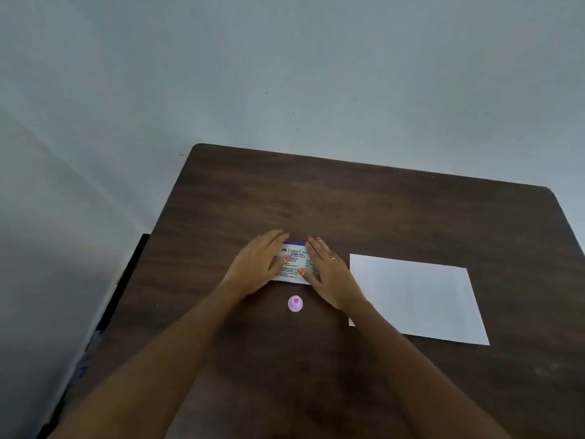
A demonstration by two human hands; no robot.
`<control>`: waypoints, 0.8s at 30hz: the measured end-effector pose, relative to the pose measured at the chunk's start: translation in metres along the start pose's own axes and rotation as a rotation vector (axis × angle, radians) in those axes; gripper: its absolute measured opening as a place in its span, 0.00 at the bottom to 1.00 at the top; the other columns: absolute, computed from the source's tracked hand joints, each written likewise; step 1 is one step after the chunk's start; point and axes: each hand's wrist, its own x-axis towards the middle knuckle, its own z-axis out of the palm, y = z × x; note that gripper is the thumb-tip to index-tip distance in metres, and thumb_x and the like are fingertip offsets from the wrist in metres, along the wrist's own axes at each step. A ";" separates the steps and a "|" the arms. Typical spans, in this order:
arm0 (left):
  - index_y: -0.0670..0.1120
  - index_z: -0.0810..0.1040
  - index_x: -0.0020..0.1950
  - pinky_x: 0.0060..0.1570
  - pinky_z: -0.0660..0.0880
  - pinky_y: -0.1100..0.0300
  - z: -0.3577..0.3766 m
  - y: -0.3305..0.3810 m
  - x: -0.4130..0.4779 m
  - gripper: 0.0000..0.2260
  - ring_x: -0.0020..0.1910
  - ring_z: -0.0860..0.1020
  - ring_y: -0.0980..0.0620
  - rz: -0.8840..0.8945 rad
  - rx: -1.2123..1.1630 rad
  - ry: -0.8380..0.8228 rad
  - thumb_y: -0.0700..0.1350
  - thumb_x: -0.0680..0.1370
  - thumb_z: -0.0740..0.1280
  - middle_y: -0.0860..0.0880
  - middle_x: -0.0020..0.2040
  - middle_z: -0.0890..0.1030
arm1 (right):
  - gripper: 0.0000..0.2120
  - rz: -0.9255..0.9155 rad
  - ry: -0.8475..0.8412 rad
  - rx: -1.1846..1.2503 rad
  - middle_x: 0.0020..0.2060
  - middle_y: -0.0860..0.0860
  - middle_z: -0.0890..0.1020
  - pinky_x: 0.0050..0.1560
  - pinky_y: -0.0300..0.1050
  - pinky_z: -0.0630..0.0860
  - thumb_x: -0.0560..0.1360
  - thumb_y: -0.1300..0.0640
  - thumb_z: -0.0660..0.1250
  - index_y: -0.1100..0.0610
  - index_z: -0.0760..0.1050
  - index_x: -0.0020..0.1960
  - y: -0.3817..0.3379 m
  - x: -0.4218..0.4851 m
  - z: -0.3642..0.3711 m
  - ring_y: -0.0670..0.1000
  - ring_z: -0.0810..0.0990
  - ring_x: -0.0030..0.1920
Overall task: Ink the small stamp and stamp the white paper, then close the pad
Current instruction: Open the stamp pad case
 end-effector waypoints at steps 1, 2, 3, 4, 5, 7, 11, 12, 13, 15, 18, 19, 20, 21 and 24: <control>0.46 0.58 0.71 0.68 0.57 0.55 -0.003 -0.007 -0.002 0.25 0.71 0.59 0.49 0.023 -0.051 -0.062 0.53 0.78 0.59 0.45 0.74 0.60 | 0.32 -0.023 -0.041 -0.024 0.75 0.51 0.53 0.72 0.48 0.51 0.75 0.43 0.56 0.53 0.47 0.72 0.002 0.000 -0.003 0.49 0.48 0.74; 0.48 0.58 0.72 0.68 0.58 0.55 -0.006 -0.013 -0.004 0.27 0.71 0.58 0.50 0.055 -0.077 -0.140 0.55 0.76 0.61 0.46 0.74 0.60 | 0.34 -0.046 -0.091 -0.058 0.75 0.51 0.52 0.72 0.49 0.52 0.74 0.42 0.58 0.53 0.47 0.72 0.003 0.001 -0.006 0.49 0.48 0.74; 0.50 0.56 0.72 0.68 0.58 0.54 -0.009 -0.021 -0.006 0.30 0.72 0.56 0.51 0.066 -0.071 -0.215 0.57 0.75 0.63 0.47 0.75 0.57 | 0.36 -0.044 -0.131 -0.071 0.75 0.50 0.51 0.72 0.49 0.53 0.73 0.41 0.60 0.53 0.46 0.72 0.005 0.001 -0.010 0.50 0.47 0.74; 0.51 0.55 0.73 0.68 0.57 0.54 -0.011 -0.028 -0.007 0.33 0.72 0.54 0.51 0.081 -0.065 -0.263 0.59 0.73 0.64 0.48 0.75 0.55 | 0.38 -0.045 -0.165 -0.061 0.75 0.50 0.50 0.72 0.49 0.53 0.72 0.41 0.62 0.52 0.46 0.72 0.007 0.001 -0.014 0.50 0.47 0.74; 0.51 0.54 0.73 0.68 0.57 0.54 -0.013 -0.032 -0.006 0.35 0.72 0.54 0.51 0.081 -0.057 -0.300 0.59 0.71 0.66 0.48 0.75 0.54 | 0.39 -0.039 -0.202 -0.054 0.75 0.49 0.50 0.72 0.50 0.53 0.71 0.41 0.63 0.51 0.45 0.72 0.007 0.003 -0.017 0.50 0.46 0.74; 0.51 0.54 0.73 0.67 0.58 0.55 -0.013 -0.035 -0.005 0.38 0.72 0.56 0.50 0.098 -0.069 -0.315 0.58 0.69 0.69 0.47 0.75 0.54 | 0.41 -0.050 -0.235 -0.047 0.75 0.49 0.49 0.72 0.50 0.54 0.70 0.42 0.66 0.50 0.45 0.72 0.007 0.003 -0.018 0.50 0.46 0.74; 0.50 0.56 0.71 0.65 0.61 0.57 -0.008 -0.039 -0.004 0.38 0.69 0.60 0.50 0.117 -0.126 -0.261 0.56 0.68 0.72 0.46 0.73 0.57 | 0.37 -0.060 -0.194 -0.035 0.75 0.50 0.52 0.71 0.51 0.58 0.70 0.45 0.67 0.49 0.51 0.72 0.009 0.001 -0.017 0.52 0.48 0.74; 0.50 0.56 0.71 0.64 0.61 0.57 -0.006 -0.040 -0.004 0.38 0.69 0.60 0.50 0.116 -0.145 -0.256 0.56 0.67 0.72 0.47 0.73 0.58 | 0.36 -0.065 -0.182 -0.041 0.75 0.50 0.53 0.70 0.51 0.59 0.70 0.45 0.68 0.49 0.53 0.71 0.009 0.001 -0.017 0.52 0.49 0.74; 0.52 0.56 0.71 0.64 0.62 0.57 -0.005 -0.039 -0.005 0.38 0.69 0.60 0.51 0.106 -0.165 -0.257 0.57 0.67 0.72 0.48 0.73 0.57 | 0.35 -0.067 -0.174 -0.045 0.75 0.50 0.54 0.70 0.51 0.60 0.70 0.45 0.68 0.48 0.55 0.71 0.009 0.001 -0.018 0.51 0.50 0.74; 0.54 0.55 0.71 0.65 0.62 0.54 -0.003 -0.039 -0.005 0.38 0.69 0.59 0.51 0.077 -0.210 -0.261 0.58 0.67 0.71 0.49 0.73 0.57 | 0.32 -0.067 -0.168 -0.037 0.74 0.49 0.56 0.70 0.50 0.59 0.70 0.45 0.68 0.49 0.59 0.69 0.009 0.001 -0.021 0.50 0.51 0.74; 0.54 0.55 0.71 0.68 0.58 0.51 0.001 -0.039 -0.006 0.38 0.71 0.56 0.50 0.065 -0.251 -0.221 0.57 0.68 0.71 0.49 0.73 0.58 | 0.29 -0.093 -0.168 -0.030 0.73 0.49 0.60 0.70 0.46 0.55 0.70 0.44 0.66 0.50 0.63 0.68 0.009 0.005 -0.028 0.49 0.56 0.73; 0.53 0.54 0.72 0.69 0.56 0.51 0.002 -0.039 -0.007 0.38 0.71 0.56 0.51 0.064 -0.266 -0.200 0.57 0.68 0.71 0.49 0.73 0.58 | 0.27 -0.097 -0.158 -0.009 0.72 0.49 0.64 0.70 0.45 0.55 0.71 0.44 0.66 0.51 0.65 0.67 0.008 0.006 -0.032 0.48 0.59 0.72; 0.52 0.53 0.72 0.71 0.53 0.52 0.003 -0.039 -0.007 0.39 0.72 0.56 0.51 0.059 -0.281 -0.181 0.57 0.68 0.71 0.49 0.74 0.59 | 0.25 -0.087 -0.136 0.032 0.69 0.49 0.68 0.69 0.44 0.56 0.71 0.45 0.66 0.51 0.68 0.65 0.008 0.008 -0.037 0.47 0.63 0.69; 0.51 0.52 0.73 0.71 0.51 0.55 0.004 -0.039 -0.008 0.41 0.72 0.56 0.52 0.050 -0.297 -0.165 0.57 0.68 0.71 0.49 0.74 0.59 | 0.21 -0.061 -0.105 0.092 0.66 0.49 0.73 0.67 0.44 0.61 0.71 0.46 0.66 0.51 0.71 0.63 0.006 0.010 -0.041 0.46 0.67 0.66; 0.52 0.48 0.73 0.70 0.51 0.56 0.005 -0.039 -0.007 0.44 0.71 0.57 0.54 0.006 -0.329 -0.154 0.60 0.66 0.71 0.50 0.75 0.57 | 0.13 0.038 0.030 0.309 0.53 0.52 0.83 0.49 0.38 0.75 0.73 0.50 0.66 0.52 0.77 0.55 0.002 0.021 -0.052 0.48 0.79 0.52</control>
